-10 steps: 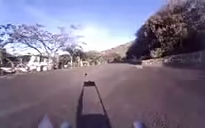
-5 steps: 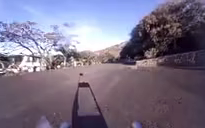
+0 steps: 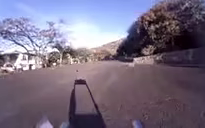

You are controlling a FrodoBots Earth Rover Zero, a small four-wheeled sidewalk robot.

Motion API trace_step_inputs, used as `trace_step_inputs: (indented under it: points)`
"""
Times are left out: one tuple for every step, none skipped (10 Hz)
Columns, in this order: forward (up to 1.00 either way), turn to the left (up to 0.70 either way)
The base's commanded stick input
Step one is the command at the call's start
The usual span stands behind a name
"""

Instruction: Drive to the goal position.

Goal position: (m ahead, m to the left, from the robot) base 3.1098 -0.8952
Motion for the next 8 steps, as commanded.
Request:
trace_step_inputs:
  points:
    - [0.50,-0.15]
    - [0.50,-0.16]
    - [0.50,-0.23]
    - [0.50,-0.34]
    - [0.50,-0.45]
    - [0.50,-0.33]
    - [0.50,0.00]
    - [0.50,0.00]
